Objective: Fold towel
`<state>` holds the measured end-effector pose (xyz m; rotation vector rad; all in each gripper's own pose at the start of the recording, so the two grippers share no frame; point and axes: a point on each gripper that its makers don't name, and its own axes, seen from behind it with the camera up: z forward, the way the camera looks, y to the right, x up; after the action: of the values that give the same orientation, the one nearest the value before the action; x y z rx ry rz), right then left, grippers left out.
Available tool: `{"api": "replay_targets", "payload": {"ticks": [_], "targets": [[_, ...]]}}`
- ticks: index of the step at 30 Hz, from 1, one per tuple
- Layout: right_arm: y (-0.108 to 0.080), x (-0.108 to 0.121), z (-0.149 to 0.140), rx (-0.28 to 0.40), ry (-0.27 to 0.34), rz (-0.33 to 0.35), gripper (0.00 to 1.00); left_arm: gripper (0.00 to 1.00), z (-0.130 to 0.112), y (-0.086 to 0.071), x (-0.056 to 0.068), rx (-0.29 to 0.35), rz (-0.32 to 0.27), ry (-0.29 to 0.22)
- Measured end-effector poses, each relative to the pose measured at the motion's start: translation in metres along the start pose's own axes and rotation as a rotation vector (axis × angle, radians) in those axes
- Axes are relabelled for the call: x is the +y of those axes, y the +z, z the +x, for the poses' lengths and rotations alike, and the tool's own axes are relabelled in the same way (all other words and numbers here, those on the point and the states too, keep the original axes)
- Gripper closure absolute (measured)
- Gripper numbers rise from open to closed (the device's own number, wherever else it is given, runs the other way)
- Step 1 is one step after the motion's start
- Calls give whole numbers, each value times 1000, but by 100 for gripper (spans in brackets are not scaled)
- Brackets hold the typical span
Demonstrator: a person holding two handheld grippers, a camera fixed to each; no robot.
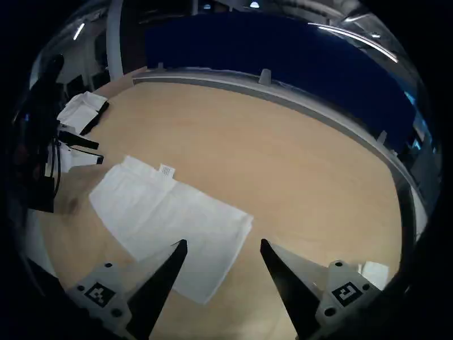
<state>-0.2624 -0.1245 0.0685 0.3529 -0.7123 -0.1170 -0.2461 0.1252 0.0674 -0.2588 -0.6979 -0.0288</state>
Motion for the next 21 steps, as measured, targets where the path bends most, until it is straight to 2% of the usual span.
{"api": "replay_targets", "payload": {"ticks": [11, 21], "targets": [[-32, -10, -34, -17, -20, 0, 0, 11, -27, -24, -3, -12, 20, -33], [-38, -14, -48, -32, -58, 38, 0, 11, -40, -46, -13, 1, 60, -61]]}}
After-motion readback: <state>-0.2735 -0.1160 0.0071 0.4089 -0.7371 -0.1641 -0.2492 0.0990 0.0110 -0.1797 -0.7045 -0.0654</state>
